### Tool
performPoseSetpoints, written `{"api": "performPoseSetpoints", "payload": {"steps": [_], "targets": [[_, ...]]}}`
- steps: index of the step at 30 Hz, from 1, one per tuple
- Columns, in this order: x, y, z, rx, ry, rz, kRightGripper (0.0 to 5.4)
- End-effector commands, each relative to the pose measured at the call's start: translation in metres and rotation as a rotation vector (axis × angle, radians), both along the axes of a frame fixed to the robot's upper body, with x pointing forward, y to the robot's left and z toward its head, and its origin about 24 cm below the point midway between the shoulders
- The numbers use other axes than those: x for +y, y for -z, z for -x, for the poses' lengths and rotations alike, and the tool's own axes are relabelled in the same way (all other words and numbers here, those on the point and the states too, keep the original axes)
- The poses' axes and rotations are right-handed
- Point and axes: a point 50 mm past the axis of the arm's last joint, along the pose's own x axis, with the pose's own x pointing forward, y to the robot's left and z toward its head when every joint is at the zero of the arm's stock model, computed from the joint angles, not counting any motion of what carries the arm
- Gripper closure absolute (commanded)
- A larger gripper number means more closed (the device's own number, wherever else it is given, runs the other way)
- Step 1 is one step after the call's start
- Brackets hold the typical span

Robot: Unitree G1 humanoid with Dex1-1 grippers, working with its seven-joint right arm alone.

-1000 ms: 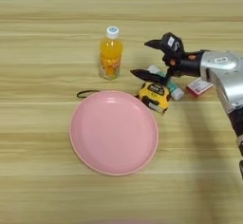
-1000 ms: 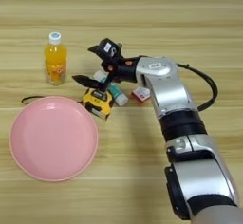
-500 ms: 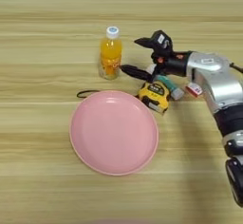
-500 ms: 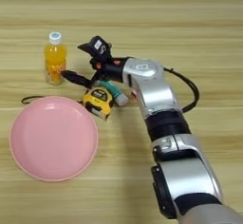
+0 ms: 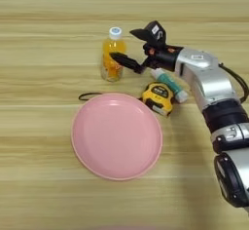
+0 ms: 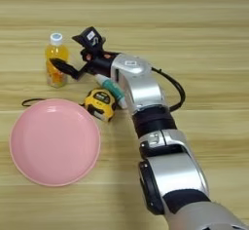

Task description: Move the objects on the table

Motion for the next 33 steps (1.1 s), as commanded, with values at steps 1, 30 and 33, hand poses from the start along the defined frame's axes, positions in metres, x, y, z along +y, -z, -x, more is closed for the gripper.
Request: {"api": "performPoseSetpoints", "payload": {"steps": [1, 30, 33], "targets": [[0.01, -0.049, -0.014, -0.161, 0.005, -0.036, 0.05], [0.035, -0.028, -0.036, -0.032, 0.075, -0.018, 1.47], [0.035, -0.027, -0.036, -0.028, 0.076, -0.016, 1.75]]}}
